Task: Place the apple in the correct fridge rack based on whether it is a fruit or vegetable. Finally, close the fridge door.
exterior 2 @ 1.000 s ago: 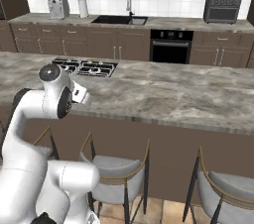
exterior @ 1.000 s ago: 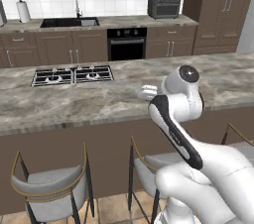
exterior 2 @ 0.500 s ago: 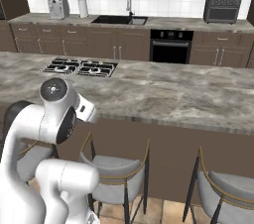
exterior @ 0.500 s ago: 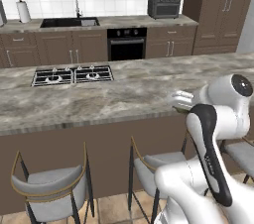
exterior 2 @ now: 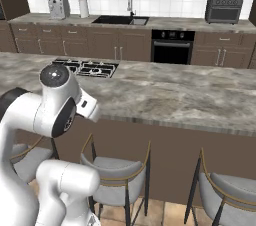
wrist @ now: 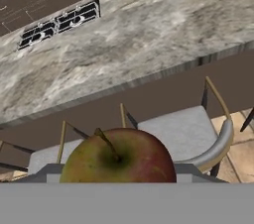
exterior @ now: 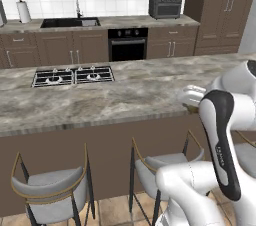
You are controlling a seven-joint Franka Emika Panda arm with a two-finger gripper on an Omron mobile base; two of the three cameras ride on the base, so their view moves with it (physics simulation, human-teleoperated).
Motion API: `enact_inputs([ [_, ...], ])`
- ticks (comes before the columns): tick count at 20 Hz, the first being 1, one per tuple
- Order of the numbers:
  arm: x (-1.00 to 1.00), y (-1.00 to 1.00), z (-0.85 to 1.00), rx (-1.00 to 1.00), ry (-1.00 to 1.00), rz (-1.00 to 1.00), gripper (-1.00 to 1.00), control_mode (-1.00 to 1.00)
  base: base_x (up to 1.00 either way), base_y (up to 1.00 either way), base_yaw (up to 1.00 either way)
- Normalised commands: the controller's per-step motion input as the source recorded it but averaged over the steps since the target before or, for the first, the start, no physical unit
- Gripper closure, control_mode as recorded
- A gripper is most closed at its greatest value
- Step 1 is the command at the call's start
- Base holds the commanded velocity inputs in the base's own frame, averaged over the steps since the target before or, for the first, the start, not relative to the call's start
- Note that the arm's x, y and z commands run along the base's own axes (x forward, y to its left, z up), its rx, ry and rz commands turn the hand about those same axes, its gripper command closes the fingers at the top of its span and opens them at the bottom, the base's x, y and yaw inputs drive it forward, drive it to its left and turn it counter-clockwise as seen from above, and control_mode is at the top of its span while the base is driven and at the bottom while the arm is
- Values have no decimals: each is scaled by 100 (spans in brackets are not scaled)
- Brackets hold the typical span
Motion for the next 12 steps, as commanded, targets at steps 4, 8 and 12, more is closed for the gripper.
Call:
enact_inputs([
  [4, 7, 10, 0, 0, 0, -1, 100, -100, 0, 0, 0],
  [8, 7, 0, 0, 0, 0, 0, 100, -100, 0, 0, 0],
  [12, 0, 0, 0, 0, 0, 0, 100, 100, -1, 0, 0],
])
